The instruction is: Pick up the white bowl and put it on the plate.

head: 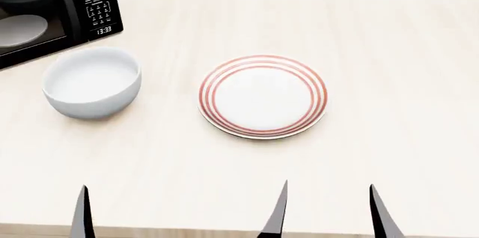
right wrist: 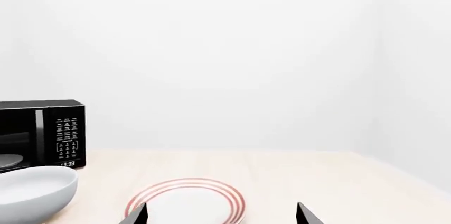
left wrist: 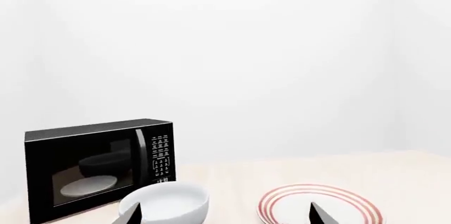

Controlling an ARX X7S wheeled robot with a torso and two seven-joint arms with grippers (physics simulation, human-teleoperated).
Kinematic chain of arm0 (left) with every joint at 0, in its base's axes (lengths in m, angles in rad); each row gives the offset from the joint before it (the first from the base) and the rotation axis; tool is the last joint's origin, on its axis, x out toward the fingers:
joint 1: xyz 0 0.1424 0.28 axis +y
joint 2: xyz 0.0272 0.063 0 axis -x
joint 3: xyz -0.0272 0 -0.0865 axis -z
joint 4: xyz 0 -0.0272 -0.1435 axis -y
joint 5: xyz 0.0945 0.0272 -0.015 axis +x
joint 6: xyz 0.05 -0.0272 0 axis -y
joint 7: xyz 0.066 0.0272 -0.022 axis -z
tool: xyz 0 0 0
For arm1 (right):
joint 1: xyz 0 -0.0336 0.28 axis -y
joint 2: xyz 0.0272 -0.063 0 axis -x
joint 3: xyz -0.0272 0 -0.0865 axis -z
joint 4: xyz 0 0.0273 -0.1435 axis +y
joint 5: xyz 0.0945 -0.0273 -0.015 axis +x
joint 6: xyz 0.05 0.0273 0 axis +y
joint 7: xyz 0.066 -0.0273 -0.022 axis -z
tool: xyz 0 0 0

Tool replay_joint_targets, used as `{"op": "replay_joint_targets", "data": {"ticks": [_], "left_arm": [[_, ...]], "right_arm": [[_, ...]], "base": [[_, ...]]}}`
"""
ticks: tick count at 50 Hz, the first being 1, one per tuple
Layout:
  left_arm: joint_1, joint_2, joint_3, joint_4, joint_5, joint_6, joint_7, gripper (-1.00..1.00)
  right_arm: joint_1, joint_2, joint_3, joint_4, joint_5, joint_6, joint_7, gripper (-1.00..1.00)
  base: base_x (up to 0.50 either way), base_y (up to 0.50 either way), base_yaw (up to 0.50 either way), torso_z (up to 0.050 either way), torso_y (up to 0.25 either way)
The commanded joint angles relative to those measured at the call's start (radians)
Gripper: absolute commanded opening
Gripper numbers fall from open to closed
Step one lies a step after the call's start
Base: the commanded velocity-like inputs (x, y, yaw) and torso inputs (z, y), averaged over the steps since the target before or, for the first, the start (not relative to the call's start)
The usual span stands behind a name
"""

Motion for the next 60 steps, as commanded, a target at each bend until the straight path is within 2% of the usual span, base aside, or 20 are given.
{"op": "replay_joint_targets", "data": {"ticks": [1,16,60], "left_arm": [[0.007,-0.008,0.004,0.046,-0.010,-0.013,-0.014,1.00],[0.014,-0.019,0.013,0.048,-0.016,0.000,-0.028,1.00],[0.014,-0.047,0.039,0.040,-0.021,0.009,-0.062,1.00]], "right_arm": [[-0.001,0.012,-0.012,-0.040,0.010,0.020,0.011,1.00],[-0.011,0.035,-0.027,-0.038,0.014,-0.023,0.014,1.00],[-0.004,0.061,-0.046,-0.031,0.017,-0.029,0.058,1.00]], "base": [[0.00,0.00,0.00,0.000,0.000],[0.05,0.00,0.00,0.000,0.000],[0.50,0.00,0.00,0.000,0.000]]}}
